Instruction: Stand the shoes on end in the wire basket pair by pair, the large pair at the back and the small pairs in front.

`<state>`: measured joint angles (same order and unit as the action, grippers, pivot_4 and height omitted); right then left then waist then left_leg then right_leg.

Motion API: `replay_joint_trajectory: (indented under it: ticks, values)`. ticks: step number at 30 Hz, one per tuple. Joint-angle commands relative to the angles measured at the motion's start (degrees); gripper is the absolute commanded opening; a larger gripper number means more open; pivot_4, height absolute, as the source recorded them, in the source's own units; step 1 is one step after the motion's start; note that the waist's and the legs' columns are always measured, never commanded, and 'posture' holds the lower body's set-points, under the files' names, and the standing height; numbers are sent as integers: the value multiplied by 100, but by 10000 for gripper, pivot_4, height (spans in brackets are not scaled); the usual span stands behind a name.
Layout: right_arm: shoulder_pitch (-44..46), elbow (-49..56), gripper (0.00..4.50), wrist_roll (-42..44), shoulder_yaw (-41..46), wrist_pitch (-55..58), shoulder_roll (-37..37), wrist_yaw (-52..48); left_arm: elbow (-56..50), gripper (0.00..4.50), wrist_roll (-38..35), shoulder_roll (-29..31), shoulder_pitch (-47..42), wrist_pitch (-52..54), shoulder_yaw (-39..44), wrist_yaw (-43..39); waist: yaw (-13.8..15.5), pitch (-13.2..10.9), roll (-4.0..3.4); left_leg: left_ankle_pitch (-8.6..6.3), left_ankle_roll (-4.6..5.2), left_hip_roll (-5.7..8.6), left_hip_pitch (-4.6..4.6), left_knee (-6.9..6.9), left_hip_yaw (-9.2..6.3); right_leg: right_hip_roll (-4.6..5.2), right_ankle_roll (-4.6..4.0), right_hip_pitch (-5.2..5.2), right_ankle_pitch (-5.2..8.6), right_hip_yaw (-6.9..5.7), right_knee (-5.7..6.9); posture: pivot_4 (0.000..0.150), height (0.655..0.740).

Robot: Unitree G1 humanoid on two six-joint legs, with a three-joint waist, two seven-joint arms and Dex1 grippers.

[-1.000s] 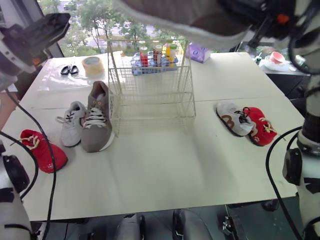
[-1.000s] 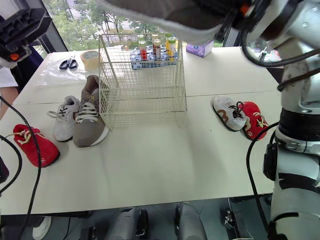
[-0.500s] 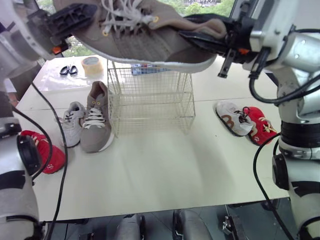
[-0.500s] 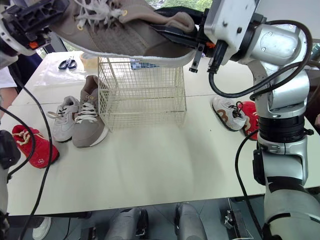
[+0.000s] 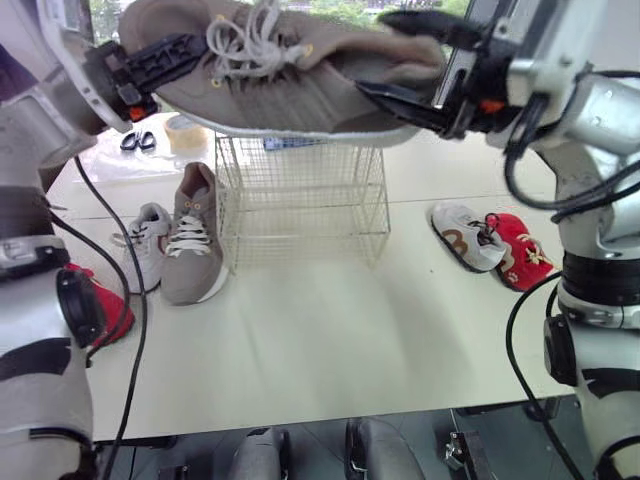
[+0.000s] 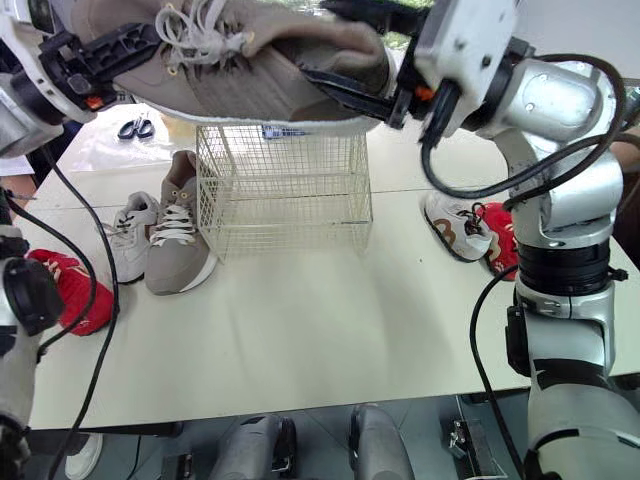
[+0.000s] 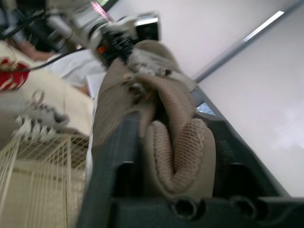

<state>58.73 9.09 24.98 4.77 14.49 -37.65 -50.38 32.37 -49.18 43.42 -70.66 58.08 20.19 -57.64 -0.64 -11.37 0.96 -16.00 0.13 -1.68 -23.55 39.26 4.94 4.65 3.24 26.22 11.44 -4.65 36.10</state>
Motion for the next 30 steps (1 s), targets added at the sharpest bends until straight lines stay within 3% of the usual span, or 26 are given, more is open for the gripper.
replay_joint_trajectory:
  ticks: [1, 2, 4, 6, 8, 11, 17, 30]
  values:
    - [-140, 26, 41721, 865, 1073, 804, 20, 756, -790, 7061, -620, -218, 284, -117, 1156, 1032, 2, 0, 0, 1, -1, 0, 0, 0, 0, 3, 0, 1, 0, 0, 1, 1500, 7400]
    - [-185, 61, 44163, 1048, 1216, 990, 17, 869, -1051, 7061, -687, -328, 440, -135, 1289, 1263, 3, 0, 0, 1, -1, 0, 0, 0, -1, 4, -1, 0, -1, 0, 2, 1500, 7400]
    - [-269, 129, 44163, 1573, 1612, 1506, 140, 1390, -1605, 7061, -1140, -711, 646, -102, 1749, 1979, 9, 0, 0, 1, -2, -1, 0, -2, -1, 6, -1, 0, -1, -1, 3, 1500, 7400]
    - [-539, 268, 44163, 2743, 2103, 2281, 522, 2172, -2263, 7061, -1671, -1335, 795, -391, 2254, 2933, 22, 6, 10, 2, -4, -1, 0, -1, -5, 6, -1, -2, -2, -1, 2, 1500, 7400]
    - [-841, 494, 44163, 3843, 2294, 2702, 1078, 2868, -2857, 7061, -2051, -1903, 952, -708, 2483, 3629, 18, 10, 19, 3, -6, -2, 11, 1, -16, 8, -2, -24, -2, -4, -1, 1500, 7400]
    - [-1168, 829, 44163, 4650, 2077, 2705, 2026, 3627, -3471, 7061, -2478, -2560, 1164, -1078, 2470, 4283, -18, 10, 18, 3, -6, -4, 23, 0, -15, 16, -5, -37, -5, -2, -2, 1500, 7400]
    - [-972, 584, 44163, 4291, 1126, 2252, 3183, 3656, -3862, 7061, -3133, -3405, 1823, -1251, 1916, 4738, -5, 12, 12, 2, -2, -5, 28, -3, -17, -6, -8, -33, -6, -6, 4, 1500, 7400]
    - [-459, -177, 44163, 3758, 705, 1884, 3079, 2607, -3808, 7061, -3649, -3322, 2326, -1518, 1287, 4744, -1, 11, 16, -15, 31, 2, 16, 7, -26, -7, -6, -40, -7, -14, -3, 1500, 7400]
